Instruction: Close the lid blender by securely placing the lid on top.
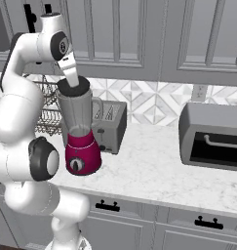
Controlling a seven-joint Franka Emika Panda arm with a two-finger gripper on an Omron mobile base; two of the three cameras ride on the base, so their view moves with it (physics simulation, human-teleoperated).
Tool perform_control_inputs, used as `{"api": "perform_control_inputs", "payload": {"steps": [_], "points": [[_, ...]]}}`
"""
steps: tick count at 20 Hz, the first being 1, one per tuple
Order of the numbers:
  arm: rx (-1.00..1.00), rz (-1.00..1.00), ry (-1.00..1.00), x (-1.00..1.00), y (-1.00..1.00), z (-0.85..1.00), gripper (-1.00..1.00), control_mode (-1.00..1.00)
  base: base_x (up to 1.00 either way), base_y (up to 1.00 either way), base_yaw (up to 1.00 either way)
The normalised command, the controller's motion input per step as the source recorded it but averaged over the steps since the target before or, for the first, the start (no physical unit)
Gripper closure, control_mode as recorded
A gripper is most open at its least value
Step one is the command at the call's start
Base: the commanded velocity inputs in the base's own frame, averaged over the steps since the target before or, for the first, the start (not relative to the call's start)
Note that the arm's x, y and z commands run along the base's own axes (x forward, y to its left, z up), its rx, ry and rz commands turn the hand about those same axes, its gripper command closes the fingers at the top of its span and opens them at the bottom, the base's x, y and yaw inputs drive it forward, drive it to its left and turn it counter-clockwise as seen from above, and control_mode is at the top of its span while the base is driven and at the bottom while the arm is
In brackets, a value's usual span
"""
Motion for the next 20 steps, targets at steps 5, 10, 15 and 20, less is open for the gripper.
{"api": "perform_control_inputs", "payload": {"steps": [5, 10, 15, 20], "points": [[-0.01, 0.01, 0.08, -0.02, 0.00, -0.24, 1.00, -1.00, 0.00, 0.00, 0.00], [0.00, 0.01, 0.09, 0.00, 0.06, -0.17, 1.00, -1.00, 0.00, 0.00, 0.00], [-0.02, 0.01, 0.09, 0.00, 0.11, -0.10, 1.00, -1.00, 0.00, 0.00, 0.00], [-0.13, 0.03, 0.03, 0.07, 0.02, -0.17, 1.00, -1.00, 0.00, 0.00, 0.00]]}}
